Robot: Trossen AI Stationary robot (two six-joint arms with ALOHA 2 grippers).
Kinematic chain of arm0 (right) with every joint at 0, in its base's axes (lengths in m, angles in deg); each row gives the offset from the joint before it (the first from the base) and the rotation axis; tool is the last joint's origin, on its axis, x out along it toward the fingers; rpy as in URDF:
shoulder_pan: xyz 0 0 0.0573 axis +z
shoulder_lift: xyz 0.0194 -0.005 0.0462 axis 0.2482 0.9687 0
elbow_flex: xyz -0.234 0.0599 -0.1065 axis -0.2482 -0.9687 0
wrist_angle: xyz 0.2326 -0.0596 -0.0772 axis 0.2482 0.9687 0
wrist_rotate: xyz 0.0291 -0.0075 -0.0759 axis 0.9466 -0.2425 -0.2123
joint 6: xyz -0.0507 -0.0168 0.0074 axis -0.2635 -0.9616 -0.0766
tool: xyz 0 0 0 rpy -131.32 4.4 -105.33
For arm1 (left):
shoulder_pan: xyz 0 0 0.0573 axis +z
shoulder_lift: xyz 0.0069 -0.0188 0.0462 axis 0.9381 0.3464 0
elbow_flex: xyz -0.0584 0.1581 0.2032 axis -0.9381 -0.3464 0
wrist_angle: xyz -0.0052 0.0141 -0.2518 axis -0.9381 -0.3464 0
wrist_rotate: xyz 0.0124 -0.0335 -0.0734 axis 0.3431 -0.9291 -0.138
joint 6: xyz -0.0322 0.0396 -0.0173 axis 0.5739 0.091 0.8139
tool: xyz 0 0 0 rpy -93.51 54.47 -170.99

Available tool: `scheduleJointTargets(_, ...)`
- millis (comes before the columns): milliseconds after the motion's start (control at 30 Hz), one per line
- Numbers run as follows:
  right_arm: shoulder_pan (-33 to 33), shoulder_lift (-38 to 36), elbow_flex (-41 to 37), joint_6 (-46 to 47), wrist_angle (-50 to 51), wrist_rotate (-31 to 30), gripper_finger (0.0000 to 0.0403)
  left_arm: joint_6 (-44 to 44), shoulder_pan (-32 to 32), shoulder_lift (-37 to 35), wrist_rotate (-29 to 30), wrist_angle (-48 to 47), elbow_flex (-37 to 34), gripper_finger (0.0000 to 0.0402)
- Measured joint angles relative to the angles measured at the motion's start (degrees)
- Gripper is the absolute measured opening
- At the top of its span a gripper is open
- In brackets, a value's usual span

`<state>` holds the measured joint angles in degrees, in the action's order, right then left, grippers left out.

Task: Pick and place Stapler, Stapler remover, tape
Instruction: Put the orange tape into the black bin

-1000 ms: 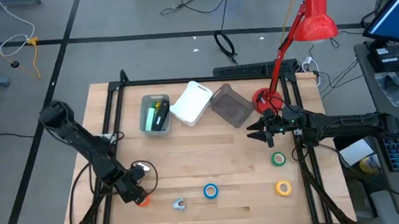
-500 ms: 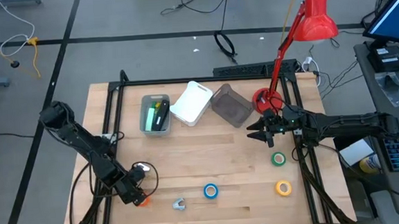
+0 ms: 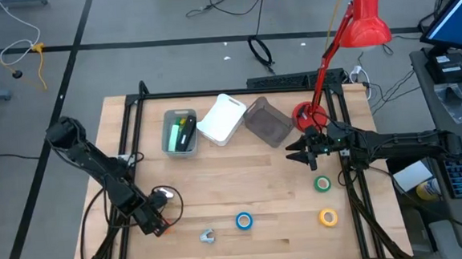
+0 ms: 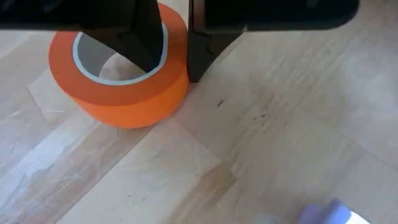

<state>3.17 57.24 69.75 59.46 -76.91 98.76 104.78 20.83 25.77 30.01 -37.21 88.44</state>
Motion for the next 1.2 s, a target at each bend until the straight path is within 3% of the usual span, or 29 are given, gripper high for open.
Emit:
scheduleJointTargets(233, 0.00, 0.00, 0.02, 0.05, 0.00, 0.01, 0.0212, -2.20, 0.23, -4.90, 0.00, 3.15, 0.00, 0.0039)
scheduleJointTargets(500, 0.00, -0.02, 0.02, 0.34, -0.01, 0.04, 0.0211, -7.61, 4.12, -15.69, 10.62, 6.03, 0.12, 0.0039)
scheduleJointTargets(700, 0.00, 0.00, 0.02, 1.69, -0.02, 0.08, 0.0212, -17.59, 12.92, -21.13, 13.81, 10.43, 0.12, 0.0039)
scheduleJointTargets(900, 0.00, -0.01, 0.02, 8.43, -3.38, 0.05, 0.0211, -28.39, 24.20, -21.61, 10.76, 23.15, 0.12, 0.0039)
scheduleJointTargets(1033, 0.00, 0.00, 0.02, 12.36, -8.41, -0.38, 0.0211, -31.56, 30.83, -21.32, 8.14, 31.19, 0.12, 0.0039)
scheduleJointTargets(1200, 0.01, 0.21, 0.02, 10.77, -18.31, -1.27, 0.0204, -32.53, 37.39, -19.18, 7.73, 40.30, 0.21, 0.0039)
